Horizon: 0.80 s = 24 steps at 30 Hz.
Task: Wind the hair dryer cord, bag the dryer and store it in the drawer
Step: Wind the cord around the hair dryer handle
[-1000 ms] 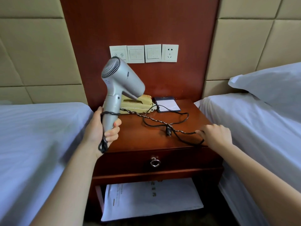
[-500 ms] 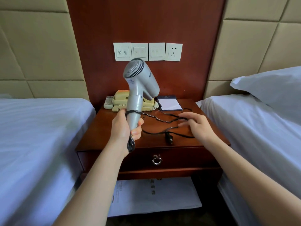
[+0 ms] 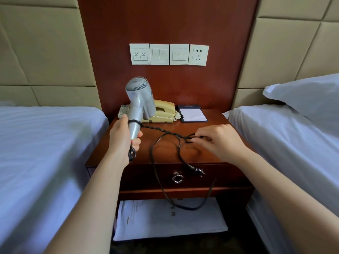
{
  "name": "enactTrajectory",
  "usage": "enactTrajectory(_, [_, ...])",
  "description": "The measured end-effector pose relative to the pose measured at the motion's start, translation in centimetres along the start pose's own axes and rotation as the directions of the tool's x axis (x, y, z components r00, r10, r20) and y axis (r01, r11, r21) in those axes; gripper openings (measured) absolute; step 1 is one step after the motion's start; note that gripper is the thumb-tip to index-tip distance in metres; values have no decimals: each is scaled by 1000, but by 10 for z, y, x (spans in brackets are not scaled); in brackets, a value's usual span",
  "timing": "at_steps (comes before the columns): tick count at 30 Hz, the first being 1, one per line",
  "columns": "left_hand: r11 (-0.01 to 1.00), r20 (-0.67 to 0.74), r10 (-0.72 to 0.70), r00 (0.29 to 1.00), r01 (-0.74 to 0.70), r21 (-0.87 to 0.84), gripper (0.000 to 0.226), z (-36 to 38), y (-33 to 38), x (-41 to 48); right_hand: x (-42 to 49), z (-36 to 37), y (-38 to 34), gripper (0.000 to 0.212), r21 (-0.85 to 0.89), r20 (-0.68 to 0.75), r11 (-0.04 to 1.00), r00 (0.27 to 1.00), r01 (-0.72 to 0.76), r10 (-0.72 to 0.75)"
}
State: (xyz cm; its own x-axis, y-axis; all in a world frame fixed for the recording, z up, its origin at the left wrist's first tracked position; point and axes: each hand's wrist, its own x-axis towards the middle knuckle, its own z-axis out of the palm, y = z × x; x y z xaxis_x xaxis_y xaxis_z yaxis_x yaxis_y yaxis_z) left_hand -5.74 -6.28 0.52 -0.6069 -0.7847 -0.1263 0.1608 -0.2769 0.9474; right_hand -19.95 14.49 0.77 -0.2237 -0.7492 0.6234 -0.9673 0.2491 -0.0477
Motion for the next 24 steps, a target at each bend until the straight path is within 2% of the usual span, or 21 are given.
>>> enactTrajectory(1, [990, -30, 68, 997, -63, 124, 35, -1, -1, 1, 2, -2, 0, 32, -27, -45, 999, 998, 37, -38])
enactTrajectory(3, [895, -27, 225, 974, -196, 401, 28, 0, -3, -1, 6, -8, 1, 31, -82, -158, 992, 982, 91, -103])
enactTrajectory(5, [761, 66, 322, 944, -300, 576, 25, 2, -4, -6, 9, -17, 1, 30, -132, -252, 984, 956, 116, -147])
enactTrajectory(7, [626, 182, 362, 914, -383, 679, 27, 6, -5, -14, 12, -25, -2, 30, -138, -326, 983, 932, 121, -161])
enactTrajectory(10, [463, 336, 337, 880, -465, 755, 37, 14, -7, -28, 16, -31, -11, 29, -128, -380, 983, 909, 129, -169])
enactTrajectory(13, [410, 454, 198, 869, -494, 767, 54, 17, -8, -42, 19, -30, -20, 33, -153, -385, 973, 897, 172, -219])
enactTrajectory(15, [357, 490, 112, 864, -495, 792, 71, 18, -9, -47, 20, -26, -27, 35, -153, -368, 967, 897, 203, -246])
enactTrajectory(17, [309, 497, 66, 865, -491, 814, 77, 21, -13, -48, 20, -20, -38, 34, -154, -351, 958, 893, 242, -282])
enactTrajectory(19, [285, 500, 29, 865, -487, 826, 70, 25, -15, -50, 20, -15, -51, 28, -164, -332, 941, 882, 296, -335])
enactTrajectory(22, [190, 500, 26, 866, -495, 848, 50, 31, -15, -56, 19, -10, -69, 23, -192, -288, 917, 873, 349, -393])
enactTrajectory(24, [178, 485, 38, 874, -484, 857, 41, 35, -16, -58, 21, -10, -73, 22, -191, -275, 912, 872, 363, -404])
